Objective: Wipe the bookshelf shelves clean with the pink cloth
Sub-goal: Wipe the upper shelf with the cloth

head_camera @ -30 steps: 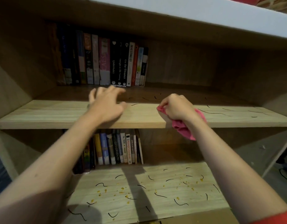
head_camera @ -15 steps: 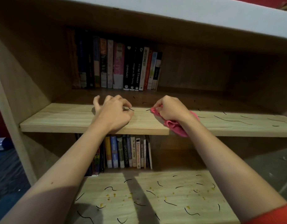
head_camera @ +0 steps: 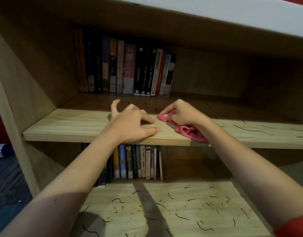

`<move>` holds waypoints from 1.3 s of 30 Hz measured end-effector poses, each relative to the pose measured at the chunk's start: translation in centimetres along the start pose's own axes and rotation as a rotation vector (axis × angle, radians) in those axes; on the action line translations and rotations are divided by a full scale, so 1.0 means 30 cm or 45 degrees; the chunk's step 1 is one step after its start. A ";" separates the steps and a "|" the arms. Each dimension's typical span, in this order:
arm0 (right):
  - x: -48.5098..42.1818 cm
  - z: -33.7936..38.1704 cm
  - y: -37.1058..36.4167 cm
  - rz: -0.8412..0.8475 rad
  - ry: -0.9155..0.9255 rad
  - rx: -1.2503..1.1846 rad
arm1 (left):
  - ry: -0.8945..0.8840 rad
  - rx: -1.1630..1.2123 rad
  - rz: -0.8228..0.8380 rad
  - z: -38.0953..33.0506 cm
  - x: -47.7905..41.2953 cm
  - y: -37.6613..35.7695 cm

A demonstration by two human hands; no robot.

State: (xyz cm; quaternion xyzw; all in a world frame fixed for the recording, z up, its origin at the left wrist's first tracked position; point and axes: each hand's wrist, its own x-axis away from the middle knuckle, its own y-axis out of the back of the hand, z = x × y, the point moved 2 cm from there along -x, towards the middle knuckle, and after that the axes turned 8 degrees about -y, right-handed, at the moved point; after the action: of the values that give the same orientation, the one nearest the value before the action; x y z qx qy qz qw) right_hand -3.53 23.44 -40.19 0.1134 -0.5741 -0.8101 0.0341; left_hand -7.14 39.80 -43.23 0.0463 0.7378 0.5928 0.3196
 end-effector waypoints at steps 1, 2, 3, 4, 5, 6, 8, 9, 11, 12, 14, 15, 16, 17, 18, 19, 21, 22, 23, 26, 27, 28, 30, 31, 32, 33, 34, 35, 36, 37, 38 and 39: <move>-0.004 -0.012 0.012 -0.002 -0.038 0.032 | -0.001 0.009 -0.008 0.000 0.002 0.000; -0.012 -0.024 0.021 -0.016 -0.078 0.069 | -0.001 0.025 -0.016 0.000 0.002 -0.001; -0.018 -0.028 0.025 -0.037 -0.111 0.101 | 0.000 0.043 -0.021 -0.001 0.002 -0.001; -0.023 -0.021 0.022 -0.056 -0.121 0.123 | 0.006 0.060 -0.026 -0.002 0.000 -0.001; -0.020 -0.003 0.009 -0.067 -0.109 0.122 | 0.013 0.071 -0.026 -0.002 0.000 -0.001; -0.014 0.016 -0.007 -0.075 -0.078 0.092 | 0.016 0.073 -0.024 -0.003 0.000 -0.001; 0.002 0.045 -0.031 -0.079 -0.005 0.027 | 0.017 0.051 -0.019 0.000 -0.001 0.000; 0.010 0.046 -0.031 -0.069 -0.002 0.009 | 0.014 0.037 -0.008 0.000 0.002 -0.001; 0.005 0.025 -0.007 -0.051 -0.065 0.010 | 0.010 0.039 -0.008 0.002 0.004 -0.001; -0.003 0.008 0.004 -0.061 -0.114 0.019 | 0.010 0.046 -0.012 0.002 0.004 0.000; -0.009 -0.001 0.005 -0.104 -0.167 0.072 | 0.013 0.058 -0.019 0.001 0.001 0.000; -0.004 0.012 -0.005 -0.118 -0.147 0.093 | 0.014 0.059 -0.024 0.000 0.000 -0.002; 0.004 0.026 -0.017 -0.122 -0.107 0.092 | 0.011 0.055 -0.025 0.001 0.000 -0.002; 0.018 0.041 -0.028 -0.112 -0.057 0.073 | 0.009 0.046 -0.025 0.001 0.000 -0.002; 0.029 0.049 -0.031 -0.088 -0.024 0.042 | 0.008 0.037 -0.025 0.003 0.000 -0.002; 0.035 0.045 -0.025 -0.063 -0.030 0.027 | 0.010 0.030 -0.018 0.002 0.003 -0.003; 0.022 0.020 -0.001 -0.065 -0.113 0.061 | 0.012 0.024 -0.018 0.002 0.006 -0.001; 0.011 0.005 0.006 -0.096 -0.152 0.092 | 0.013 0.023 -0.021 0.001 0.007 0.000; 0.005 -0.001 0.006 -0.138 -0.171 0.132 | 0.016 0.022 -0.023 0.002 0.007 0.001; 0.031 0.021 -0.023 -0.199 -0.085 0.182 | 0.026 0.027 -0.018 -0.001 0.003 -0.001; 0.047 0.025 -0.034 -0.185 -0.036 0.152 | 0.026 0.022 -0.015 -0.001 0.003 -0.001; 0.057 0.025 -0.035 -0.153 -0.015 0.102 | 0.027 0.015 -0.012 -0.001 0.002 -0.001; 0.049 0.013 -0.023 -0.104 -0.082 0.014 | 0.022 0.004 -0.002 -0.002 0.005 0.000; 0.030 0.008 -0.018 -0.124 -0.128 0.023 | 0.023 0.010 -0.011 0.000 0.006 0.000; 0.016 0.007 -0.017 -0.171 -0.168 0.068 | 0.021 0.018 -0.016 0.002 0.005 0.000; 0.009 0.011 -0.023 -0.218 -0.189 0.136 | 0.018 0.025 -0.016 0.002 0.004 0.001; 0.010 0.020 -0.033 -0.252 -0.171 0.186 | 0.017 0.026 -0.019 0.003 0.004 0.000; 0.020 0.029 -0.043 -0.261 -0.123 0.200 | 0.015 0.023 -0.026 0.004 0.004 -0.002; 0.034 0.034 -0.053 -0.249 -0.073 0.186 | 0.014 0.015 -0.034 0.005 0.003 -0.004; 0.052 0.037 -0.056 -0.223 -0.035 0.162 | 0.018 0.009 -0.041 0.004 0.003 -0.006; 0.065 0.032 -0.052 -0.191 -0.031 0.127 | 0.023 0.004 -0.041 0.003 0.004 -0.008; 0.065 0.021 -0.043 -0.168 -0.060 0.090 | 0.023 -0.004 -0.039 0.003 0.005 -0.009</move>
State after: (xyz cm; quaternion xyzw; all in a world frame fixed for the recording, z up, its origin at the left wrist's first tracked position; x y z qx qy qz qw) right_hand -5.45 24.08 -41.48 0.1330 -0.5944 -0.7922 -0.0367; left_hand -7.13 39.87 -43.54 0.0291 0.7403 0.5893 0.3221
